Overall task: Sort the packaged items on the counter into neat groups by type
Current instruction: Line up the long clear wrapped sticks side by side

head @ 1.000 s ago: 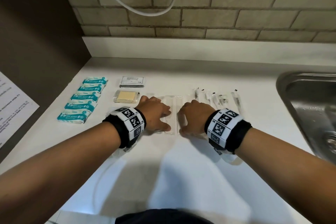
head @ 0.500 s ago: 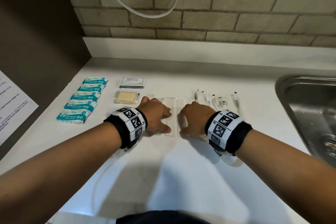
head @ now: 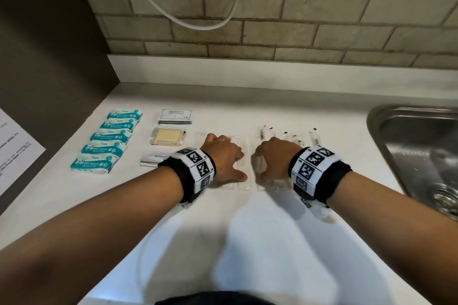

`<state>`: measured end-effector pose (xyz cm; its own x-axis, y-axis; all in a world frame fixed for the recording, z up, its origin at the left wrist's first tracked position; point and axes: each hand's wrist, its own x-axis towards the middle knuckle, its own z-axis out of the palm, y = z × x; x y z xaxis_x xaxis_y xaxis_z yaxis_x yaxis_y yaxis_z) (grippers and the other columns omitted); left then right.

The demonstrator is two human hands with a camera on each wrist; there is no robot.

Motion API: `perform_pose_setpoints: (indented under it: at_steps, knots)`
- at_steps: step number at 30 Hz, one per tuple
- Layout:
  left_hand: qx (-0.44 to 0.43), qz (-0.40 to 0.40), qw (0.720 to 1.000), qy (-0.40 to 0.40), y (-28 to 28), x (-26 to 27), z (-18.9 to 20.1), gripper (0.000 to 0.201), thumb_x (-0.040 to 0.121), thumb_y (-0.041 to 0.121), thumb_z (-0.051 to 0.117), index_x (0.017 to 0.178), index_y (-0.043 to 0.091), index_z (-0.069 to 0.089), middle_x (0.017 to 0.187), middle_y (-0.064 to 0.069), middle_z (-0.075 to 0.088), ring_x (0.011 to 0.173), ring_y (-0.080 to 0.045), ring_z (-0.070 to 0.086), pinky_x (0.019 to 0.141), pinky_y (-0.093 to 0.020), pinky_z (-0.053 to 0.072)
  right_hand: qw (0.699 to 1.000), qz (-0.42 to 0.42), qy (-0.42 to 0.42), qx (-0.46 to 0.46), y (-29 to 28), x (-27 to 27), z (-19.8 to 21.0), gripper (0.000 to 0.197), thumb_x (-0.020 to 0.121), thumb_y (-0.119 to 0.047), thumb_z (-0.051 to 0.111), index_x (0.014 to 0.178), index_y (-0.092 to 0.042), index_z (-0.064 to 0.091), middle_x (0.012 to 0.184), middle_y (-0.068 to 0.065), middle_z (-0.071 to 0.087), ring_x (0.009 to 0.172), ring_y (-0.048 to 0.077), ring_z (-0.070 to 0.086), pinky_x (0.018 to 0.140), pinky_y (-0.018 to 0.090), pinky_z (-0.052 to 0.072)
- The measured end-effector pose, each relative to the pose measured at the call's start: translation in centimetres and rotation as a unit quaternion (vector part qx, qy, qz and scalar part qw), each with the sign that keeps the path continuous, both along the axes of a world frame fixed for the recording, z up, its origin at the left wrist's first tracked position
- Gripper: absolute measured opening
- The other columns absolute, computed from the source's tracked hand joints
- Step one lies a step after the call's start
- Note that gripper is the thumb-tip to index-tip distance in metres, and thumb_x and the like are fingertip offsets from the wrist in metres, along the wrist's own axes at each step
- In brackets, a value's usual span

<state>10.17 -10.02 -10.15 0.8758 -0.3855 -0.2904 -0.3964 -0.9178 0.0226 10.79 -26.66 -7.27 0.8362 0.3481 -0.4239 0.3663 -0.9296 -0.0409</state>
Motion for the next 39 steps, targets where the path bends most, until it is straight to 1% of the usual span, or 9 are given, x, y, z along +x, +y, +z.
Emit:
perform_pose_setpoints:
  at_steps: [3,8,13,18,23,26,30,34,39]
  knots:
    - [0.003,-0.001,1.000,-0.008,-0.1,0.1,-0.4,0.067,0.077,0.071,0.055,0.125,0.024,0.059,0.139,0.005,0.054,0.141,-0.025,0.029,0.104,-0.045,0.022,1.000,-0.002,0.006,0.011,-0.1,-0.1,-0.1,0.041,0.064,-0.035,0.078,0.103,-0.025,0.070,0.097,-0.003,0.070,0.090,0.017,0.067,0.070,0.027,0.053]
    - [0.006,0.002,1.000,-0.014,-0.3,0.1,-0.3,0.070,0.077,0.070,0.055,0.130,0.024,0.057,0.140,0.005,0.053,0.142,-0.024,0.028,0.106,-0.044,0.022,1.000,-0.003,0.002,0.014,0.2,-0.1,-0.3,0.046,0.060,-0.039,0.078,0.102,-0.024,0.070,0.096,-0.002,0.070,0.087,0.018,0.067,0.074,0.032,0.058]
    - [0.004,0.003,1.000,-0.016,-0.3,0.2,-0.4,0.070,0.077,0.071,0.054,0.130,0.025,0.057,0.139,0.004,0.054,0.141,-0.025,0.029,0.106,-0.044,0.022,1.000,-0.001,0.003,0.020,0.3,-0.3,-0.3,0.050,0.061,-0.037,0.079,0.109,-0.024,0.069,0.101,-0.001,0.070,0.093,0.019,0.066,0.075,0.031,0.056]
    - [0.006,0.002,1.000,-0.002,-0.2,0.3,-0.2,0.069,0.077,0.070,0.055,0.129,0.025,0.057,0.139,0.005,0.054,0.141,-0.025,0.028,0.105,-0.044,0.021,1.000,0.003,0.005,0.023,0.2,-0.3,-0.2,0.046,0.062,-0.037,0.077,0.106,-0.025,0.070,0.101,-0.003,0.070,0.096,0.018,0.065,0.078,0.034,0.057]
    - [-0.006,0.002,1.000,0.009,-0.4,0.7,0.2,0.063,0.078,0.070,0.054,0.121,0.024,0.060,0.122,0.002,0.062,0.128,-0.026,0.041,0.100,-0.043,0.025,0.999,0.009,0.009,0.037,-0.2,-0.4,-0.3,0.032,0.065,-0.037,0.076,0.095,-0.026,0.071,0.099,-0.005,0.067,0.097,0.017,0.063,0.079,0.034,0.056]
    - [-0.034,0.004,0.999,-0.004,-0.6,0.9,0.8,0.057,0.081,0.068,0.053,0.118,0.026,0.061,0.116,0.002,0.063,0.124,-0.025,0.045,0.099,-0.043,0.025,0.999,0.016,-0.011,0.051,-0.7,-0.6,-0.2,0.040,0.071,-0.038,0.072,0.109,-0.026,0.069,0.111,-0.004,0.064,0.104,0.018,0.059,0.084,0.034,0.053]
    - [-0.110,-0.003,0.993,-0.036,-1.7,1.4,1.8,0.051,0.088,0.057,0.055,0.133,0.032,0.055,0.140,0.007,0.053,0.134,-0.020,0.034,0.102,-0.039,0.020,0.997,-0.032,-0.049,0.059,-2.4,-0.3,0.5,0.052,0.086,-0.031,0.060,0.137,-0.025,0.050,0.138,-0.001,0.052,0.127,0.020,0.047,0.103,0.038,0.044]
    - [-0.139,-0.040,0.989,-0.037,-3.9,1.8,2.3,0.042,0.092,0.047,0.052,0.133,0.035,0.055,0.138,0.006,0.055,0.129,-0.019,0.035,0.101,-0.038,0.022,0.994,-0.080,-0.059,0.036,-4.5,-0.1,0.7,0.048,0.090,-0.028,0.056,0.137,-0.031,0.049,0.141,-0.001,0.051,0.128,0.021,0.046,0.105,0.039,0.042]
    - [-0.037,-0.089,0.995,-0.023,-6.7,2.1,1.2,0.039,0.092,0.047,0.050,0.131,0.040,0.057,0.124,0.003,0.059,0.118,-0.024,0.039,0.094,-0.040,0.026,0.995,-0.088,-0.039,0.022,-5.4,-1.0,-0.2,0.053,0.088,-0.039,0.061,0.139,-0.037,0.047,0.141,-0.002,0.049,0.129,0.022,0.046,0.107,0.041,0.042]
